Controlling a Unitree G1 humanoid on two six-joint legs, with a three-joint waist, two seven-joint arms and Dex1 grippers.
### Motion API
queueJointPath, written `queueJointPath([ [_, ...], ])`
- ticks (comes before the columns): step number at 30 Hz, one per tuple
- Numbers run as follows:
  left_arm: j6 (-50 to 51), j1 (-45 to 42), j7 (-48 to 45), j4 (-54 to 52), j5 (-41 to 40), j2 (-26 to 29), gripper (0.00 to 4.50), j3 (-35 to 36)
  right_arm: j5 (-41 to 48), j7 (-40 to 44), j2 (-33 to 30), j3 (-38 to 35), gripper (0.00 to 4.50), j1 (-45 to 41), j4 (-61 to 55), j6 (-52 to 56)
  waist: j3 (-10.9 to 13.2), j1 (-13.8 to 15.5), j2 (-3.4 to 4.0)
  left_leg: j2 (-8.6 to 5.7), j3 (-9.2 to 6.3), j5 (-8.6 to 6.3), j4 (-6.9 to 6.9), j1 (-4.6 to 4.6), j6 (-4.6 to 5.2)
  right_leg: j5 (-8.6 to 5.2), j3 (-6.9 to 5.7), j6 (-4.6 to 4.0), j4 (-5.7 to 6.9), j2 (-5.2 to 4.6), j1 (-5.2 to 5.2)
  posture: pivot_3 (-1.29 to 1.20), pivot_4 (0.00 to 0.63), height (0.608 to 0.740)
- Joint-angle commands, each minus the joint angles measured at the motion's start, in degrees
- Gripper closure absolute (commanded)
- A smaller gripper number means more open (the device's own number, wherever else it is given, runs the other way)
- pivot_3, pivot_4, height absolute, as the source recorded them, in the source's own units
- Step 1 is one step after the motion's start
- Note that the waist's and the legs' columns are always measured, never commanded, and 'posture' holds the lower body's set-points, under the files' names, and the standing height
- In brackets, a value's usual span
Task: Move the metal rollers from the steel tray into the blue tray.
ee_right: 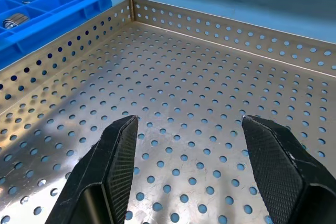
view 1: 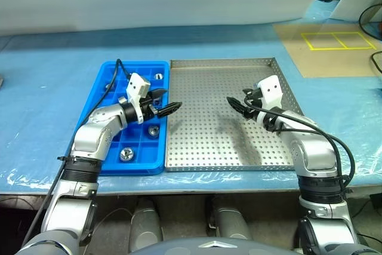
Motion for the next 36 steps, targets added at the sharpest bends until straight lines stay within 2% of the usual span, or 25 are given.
queueJointPath([
  [1, -1.07, 0.62, 1.76, -3.89, -0.35, 0.06, 0.06, 2.05, 1.27, 0.76, -0.19, 0.90, 1.22, -2.08, 1.10, -2.16, 0.00, -0.02, 0.00, 0.01, 0.00, 0.00, 0.00, 0.01, 0.00, 0.00, 0.00, 0.00, 0.00, 0.00, 0.00, -0.18, 0.150, 0.740],
  [18, -3.32, 3.47, 3.35, -5.56, 1.74, 0.76, 0.06, 2.38, 1.07, 1.94, -2.24, 3.50, 1.22, -5.26, 6.14, -5.72, 0.00, 0.28, 0.01, 0.04, 0.01, -0.02, -0.01, 0.02, 0.04, 0.00, -0.03, -0.01, -0.03, 0.00, 0.04, -0.16, 0.150, 0.740],
  [28, -0.35, 4.18, 4.26, -6.83, 0.89, 1.00, 0.06, 2.59, 1.02, 2.25, -2.68, 4.50, 1.22, -5.75, 7.51, -5.74, 0.00, 0.38, 0.01, 0.03, 0.01, -0.03, -0.01, 0.01, 0.04, 0.00, -0.03, -0.01, -0.04, 0.00, 0.03, -0.14, 0.150, 0.740],
  [31, 0.92, 4.42, 4.00, -7.07, 0.30, 1.21, 0.00, 2.93, 1.66, 2.43, -2.19, 3.89, 0.65, -5.73, 7.91, -7.11, 0.00, 0.41, 0.01, 0.03, 0.01, -0.03, -0.01, 0.01, 0.04, 0.00, -0.03, -0.01, -0.04, 0.00, 0.04, -0.14, 0.150, 0.740],
  [33, 1.65, 4.49, 3.79, -7.50, -0.25, 1.34, 0.00, 3.18, 1.80, 2.41, -2.00, 3.72, 0.03, -5.88, 8.15, -7.81, 0.00, 0.41, 0.01, 0.03, 0.01, -0.03, -0.01, 0.01, 0.05, 0.00, -0.03, -0.01, -0.04, 0.00, 0.04, -0.14, 0.150, 0.740],
  [36, 2.15, 4.36, 3.35, -8.43, -0.96, 1.50, 0.00, 3.45, 1.94, 1.59, -1.42, 3.09, 0.03, -6.57, 8.95, -8.50, 0.00, 0.43, 0.01, 0.03, 0.01, -0.03, -0.01, 0.01, 0.05, 0.00, -0.03, -0.01, -0.04, 0.00, 0.04, -0.14, 0.150, 0.740],
])
